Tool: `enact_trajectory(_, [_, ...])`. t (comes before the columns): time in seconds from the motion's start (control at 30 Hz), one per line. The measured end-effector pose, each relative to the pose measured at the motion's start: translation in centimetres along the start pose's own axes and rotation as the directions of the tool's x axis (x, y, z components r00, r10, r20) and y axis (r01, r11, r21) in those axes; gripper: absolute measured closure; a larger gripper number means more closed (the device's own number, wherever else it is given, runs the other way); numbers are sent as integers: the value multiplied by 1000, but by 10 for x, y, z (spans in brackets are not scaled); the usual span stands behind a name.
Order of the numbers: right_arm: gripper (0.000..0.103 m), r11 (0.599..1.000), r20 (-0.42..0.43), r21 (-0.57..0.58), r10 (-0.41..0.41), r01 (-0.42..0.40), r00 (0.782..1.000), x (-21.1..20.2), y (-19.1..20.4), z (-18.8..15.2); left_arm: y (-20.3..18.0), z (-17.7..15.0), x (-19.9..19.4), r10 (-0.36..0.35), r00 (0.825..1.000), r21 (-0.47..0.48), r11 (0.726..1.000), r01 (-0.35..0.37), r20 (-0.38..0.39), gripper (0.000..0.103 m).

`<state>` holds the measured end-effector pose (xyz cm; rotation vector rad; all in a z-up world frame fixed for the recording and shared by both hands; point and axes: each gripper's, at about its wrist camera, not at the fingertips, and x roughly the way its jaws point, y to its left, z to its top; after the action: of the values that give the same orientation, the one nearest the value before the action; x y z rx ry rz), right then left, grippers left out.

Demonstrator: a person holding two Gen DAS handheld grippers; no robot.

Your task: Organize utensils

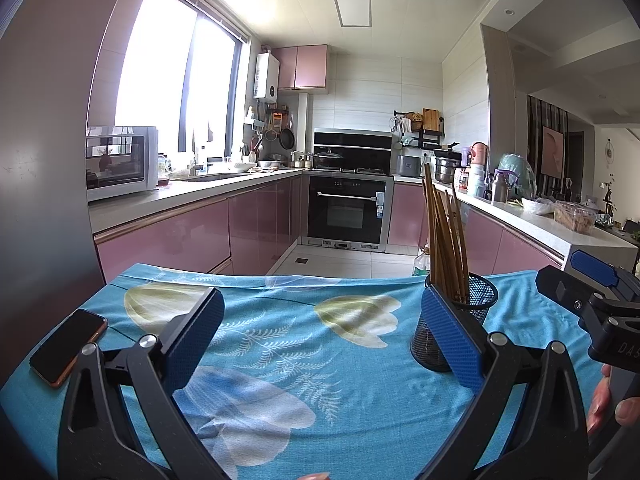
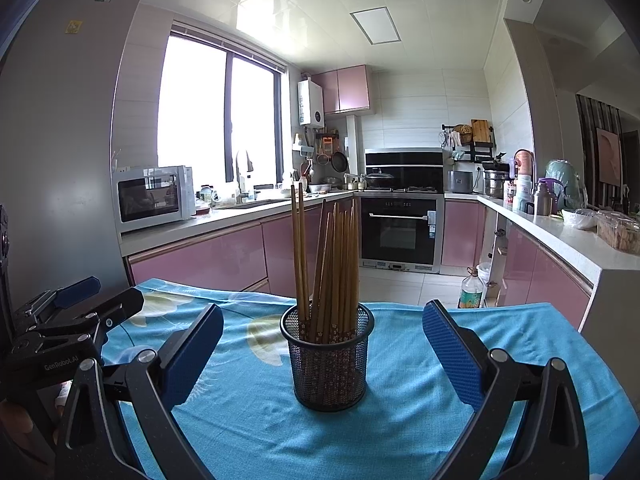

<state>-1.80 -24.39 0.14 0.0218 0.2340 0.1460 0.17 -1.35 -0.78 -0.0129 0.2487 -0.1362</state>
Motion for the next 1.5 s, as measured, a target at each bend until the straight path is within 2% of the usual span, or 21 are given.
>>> enact_trajectory(1.5, [6, 1000, 0, 6, -1, 1, 1000, 1, 0, 1, -6, 1, -3, -10, 1000, 0, 1000, 10, 6, 6])
